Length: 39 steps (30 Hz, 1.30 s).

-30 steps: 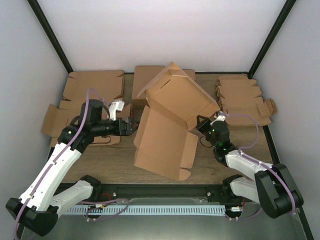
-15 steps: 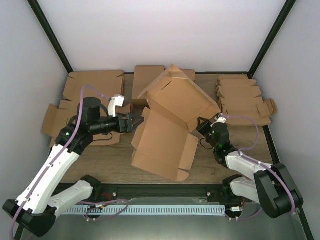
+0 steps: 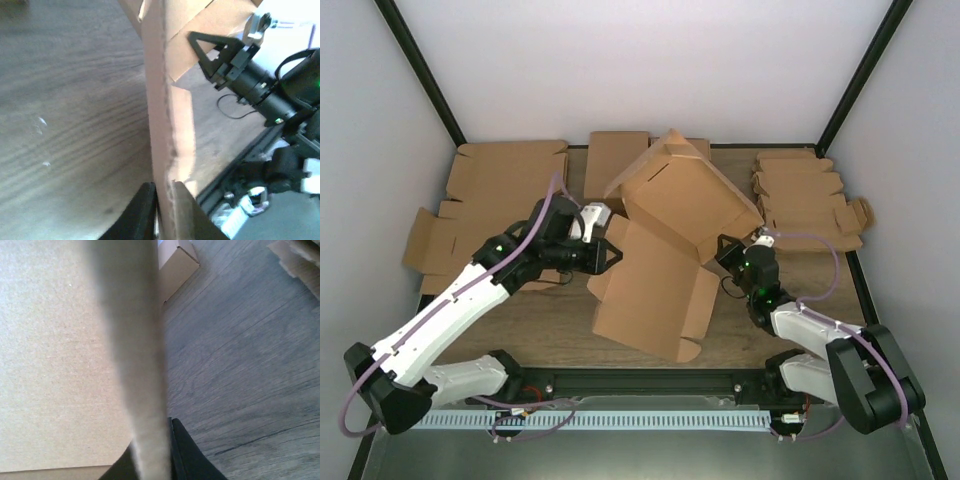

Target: Fold the paper box

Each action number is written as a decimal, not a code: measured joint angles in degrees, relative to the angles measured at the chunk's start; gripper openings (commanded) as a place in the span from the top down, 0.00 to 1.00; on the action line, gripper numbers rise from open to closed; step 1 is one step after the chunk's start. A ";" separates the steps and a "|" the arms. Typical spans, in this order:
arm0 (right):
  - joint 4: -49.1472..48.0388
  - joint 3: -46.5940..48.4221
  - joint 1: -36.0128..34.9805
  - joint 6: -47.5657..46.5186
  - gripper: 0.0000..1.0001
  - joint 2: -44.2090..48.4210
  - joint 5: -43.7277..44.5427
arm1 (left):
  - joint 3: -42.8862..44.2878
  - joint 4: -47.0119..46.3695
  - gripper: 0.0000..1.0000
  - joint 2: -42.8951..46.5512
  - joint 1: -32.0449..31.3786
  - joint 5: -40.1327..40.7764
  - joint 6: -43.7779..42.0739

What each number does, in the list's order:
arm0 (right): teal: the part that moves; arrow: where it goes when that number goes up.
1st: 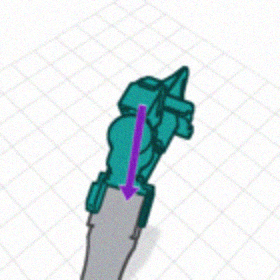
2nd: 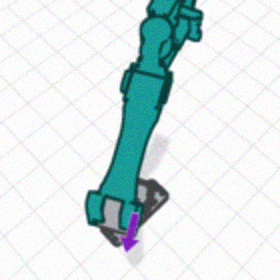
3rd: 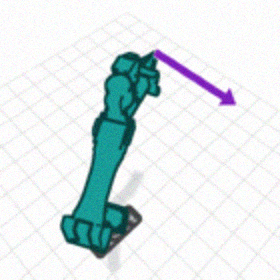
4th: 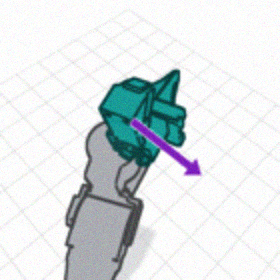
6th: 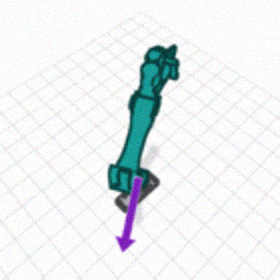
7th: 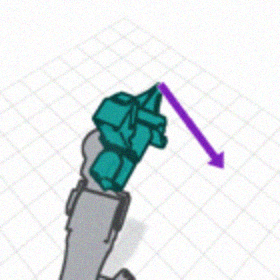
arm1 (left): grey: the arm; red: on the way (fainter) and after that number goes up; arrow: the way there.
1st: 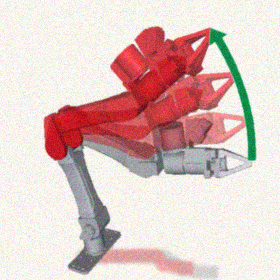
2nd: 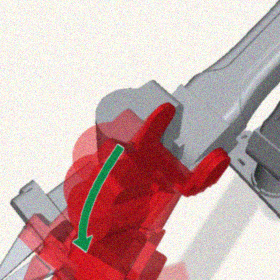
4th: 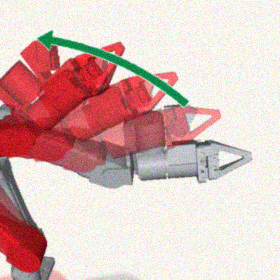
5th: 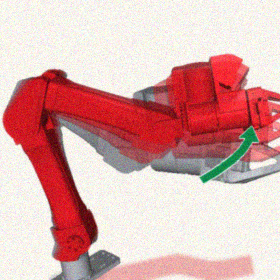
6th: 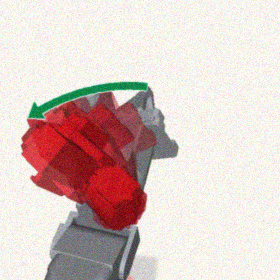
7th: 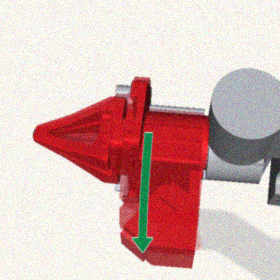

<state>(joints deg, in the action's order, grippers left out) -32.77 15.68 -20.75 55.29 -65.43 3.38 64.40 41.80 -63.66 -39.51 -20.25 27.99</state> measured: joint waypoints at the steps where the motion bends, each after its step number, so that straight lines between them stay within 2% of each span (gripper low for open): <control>1: -0.04 -0.11 0.07 0.20 0.75 -0.17 0.00 | 1.60 1.27 0.96 -0.92 -0.87 1.75 -0.28; 5: -2.19 -0.90 0.26 1.16 0.45 -0.57 -2.51 | 10.56 7.52 0.96 -4.57 -2.19 8.07 -3.39; 8: -4.68 -1.90 0.09 1.66 0.24 -0.59 -6.23 | 20.85 13.60 0.96 -8.46 -2.16 11.87 -6.86; 10: -5.29 -3.30 -0.15 2.01 0.14 -0.22 -8.66 | 26.64 16.98 0.96 -10.95 -2.16 13.42 -9.09; 14: -1.79 -5.42 -1.01 1.90 0.11 2.62 -12.55 | 33.92 24.57 0.95 -15.50 -2.16 15.63 -12.55; 20: 10.01 -5.29 -1.20 -5.70 0.10 10.86 -17.46 | 34.23 31.74 0.92 -19.58 -2.14 16.06 -13.57; 28: 28.26 -3.67 -1.14 -14.34 0.01 22.34 -22.62 | 34.23 34.62 0.93 -22.01 -2.16 17.22 -13.00; 34: 36.46 0.87 -1.09 -17.00 0.00 18.80 -27.02 | 37.18 36.52 0.93 -24.68 -2.12 20.63 -11.96; 39: 38.47 -1.40 -1.09 -16.48 0.00 15.26 -28.98 | 38.64 37.35 0.92 -25.31 -2.16 23.82 -11.30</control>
<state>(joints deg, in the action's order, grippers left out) 5.69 14.28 -21.85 38.81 -50.17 -25.61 103.04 79.15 -88.97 -41.67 3.57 16.69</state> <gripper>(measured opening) 0.996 0.075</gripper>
